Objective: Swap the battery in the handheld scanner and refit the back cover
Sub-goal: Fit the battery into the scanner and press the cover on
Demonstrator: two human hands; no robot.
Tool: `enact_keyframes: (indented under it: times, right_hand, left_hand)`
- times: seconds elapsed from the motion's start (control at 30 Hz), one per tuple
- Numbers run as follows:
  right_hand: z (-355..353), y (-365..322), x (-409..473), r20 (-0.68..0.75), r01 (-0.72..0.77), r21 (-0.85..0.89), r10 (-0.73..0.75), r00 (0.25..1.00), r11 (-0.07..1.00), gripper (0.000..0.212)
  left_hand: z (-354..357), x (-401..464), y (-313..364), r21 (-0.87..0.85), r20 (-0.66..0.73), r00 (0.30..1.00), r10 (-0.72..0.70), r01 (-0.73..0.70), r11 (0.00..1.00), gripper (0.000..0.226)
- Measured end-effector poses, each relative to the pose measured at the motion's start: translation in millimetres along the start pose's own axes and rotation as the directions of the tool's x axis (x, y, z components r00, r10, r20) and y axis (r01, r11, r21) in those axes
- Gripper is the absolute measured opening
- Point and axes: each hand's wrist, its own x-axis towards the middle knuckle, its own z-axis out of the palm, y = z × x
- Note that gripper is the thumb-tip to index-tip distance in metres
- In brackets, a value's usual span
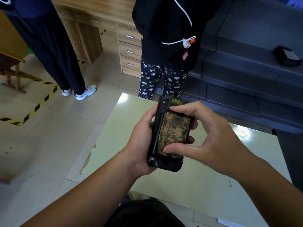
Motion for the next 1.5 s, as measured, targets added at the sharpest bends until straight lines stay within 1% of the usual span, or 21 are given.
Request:
enact_keyframes:
  times: [0.13,0.2,0.23,0.3,0.4,0.5,0.6,0.7,0.77,0.83,0.87,0.93,0.97,1.0,1.03,1.07,1.1,1.17,1.23,1.37,1.5]
  right_hand:
    - [8.4,8.1,-2.8,-0.033,0.068,-0.098,-0.072,0.997,0.993,0.066]
    - [12.7,13.5,-5.6,-0.047,0.084,-0.136,-0.091,0.995,0.987,0.060]
    - [14.5,15.5,-7.4,-0.052,0.083,-0.151,-0.092,0.994,0.985,0.057]
    - [18.1,17.6,-11.0,-0.061,0.077,-0.189,-0.090,0.994,0.979,0.053]
    - [25.3,17.2,-15.2,-0.109,0.017,-0.236,-0.044,0.993,0.972,0.044]
    - [37.4,19.3,-20.2,-0.180,-0.099,-0.280,0.049,0.982,0.955,0.041]
    - [50.8,22.9,-24.4,-0.239,-0.180,-0.257,0.118,0.964,0.949,0.039]
    - [60.0,28.7,-26.6,-0.247,-0.251,-0.161,0.207,0.947,0.954,0.036]
    - [63.0,31.4,-28.4,-0.201,-0.283,-0.083,0.262,0.944,0.955,0.035]
    - [60.4,27.8,-29.2,-0.137,-0.279,0.078,0.287,0.948,0.957,0.034]
    - [57.7,24.9,-28.7,-0.135,-0.260,0.158,0.282,0.950,0.953,0.039]
    - [49.6,18.1,-24.4,-0.193,-0.260,0.296,0.324,0.926,0.919,0.059]
    - [45.7,15.6,-20.1,-0.221,-0.287,0.397,0.394,0.892,0.872,0.063]
    - [41.6,12.4,-14.6,-0.210,-0.331,0.525,0.496,0.843,0.784,0.058]
    - [38.0,10.3,-9.0,-0.161,-0.368,0.636,0.582,0.797,0.679,0.049]
    - [35.1,9.4,-4.8,-0.117,-0.389,0.699,0.632,0.766,0.600,0.042]
    - [33.2,8.8,-1.9,-0.093,-0.408,0.708,0.650,0.755,0.576,0.038]
    - [33.3,10.2,2.2,-0.096,-0.429,0.687,0.658,0.747,0.587,0.034]
    - [36.8,11.9,4.8,-0.106,-0.434,0.678,0.663,0.741,0.593,0.035]
    - [46.2,11.8,8.0,-0.073,-0.451,0.687,0.671,0.738,0.570,0.036]
    - [52.2,7.8,12.9,-0.091,-0.441,0.718,0.700,0.708,0.539,0.039]
  left_hand:
    - [0.5,-1.1,1.3,0.007,0.009,1.000,-0.006,0.005,1.000,0.072]
    - [0.6,-2.3,-0.6,0.015,0.010,1.000,-0.015,0.015,1.000,0.075]
    - [0.4,-2.9,-2.0,0.022,0.009,1.000,-0.018,0.018,1.000,0.074]
    - [0.0,-3.5,-5.3,0.038,-0.001,1.000,-0.007,0.007,0.999,0.065]
    - [-0.4,-2.8,-7.8,0.053,-0.047,0.999,0.027,-0.024,0.998,0.050]
    - [-0.7,-3.2,-9.1,0.062,-0.110,0.994,0.003,0.003,0.998,0.054]
    - [-1.8,-1.5,-11.1,0.054,-0.156,0.988,0.000,0.009,0.998,0.054]
    - [-1.6,1.4,-16.6,0.026,-0.186,0.983,-0.007,0.012,1.000,0.050]
    - [-3.0,2.3,-19.5,0.033,-0.193,0.981,-0.004,0.010,0.999,0.048]
    - [-4.0,2.3,-21.6,0.048,-0.176,0.984,0.004,0.004,0.999,0.047]
    - [-4.1,1.7,-21.6,0.057,-0.159,0.987,0.011,-0.002,0.998,0.047]
    - [-2.6,0.2,-20.5,0.057,-0.117,0.993,0.026,-0.019,0.998,0.047]
    - [-1.5,-0.1,-19.8,0.054,-0.103,0.994,0.033,-0.028,0.998,0.046]
    - [-1.1,0.1,-19.6,0.057,-0.093,0.995,0.045,-0.040,0.998,0.046]
    - [-0.5,0.2,-20.0,0.069,-0.082,0.995,0.056,-0.051,0.996,0.046]
    - [-0.4,0.6,-20.8,0.080,-0.073,0.995,0.066,-0.060,0.995,0.046]
    - [-0.5,0.7,-22.0,0.079,-0.068,0.995,0.071,-0.065,0.995,0.046]
    - [-2.4,1.3,-24.3,0.067,-0.082,0.993,0.080,-0.075,0.995,0.045]
    - [-5.0,2.3,-25.8,0.072,-0.097,0.991,0.096,-0.089,0.993,0.045]
    - [-8.1,3.8,-25.3,0.121,-0.164,0.977,0.139,-0.120,0.985,0.044]
    - [-7.2,4.8,-24.8,0.200,-0.231,0.958,0.171,-0.125,0.972,0.043]
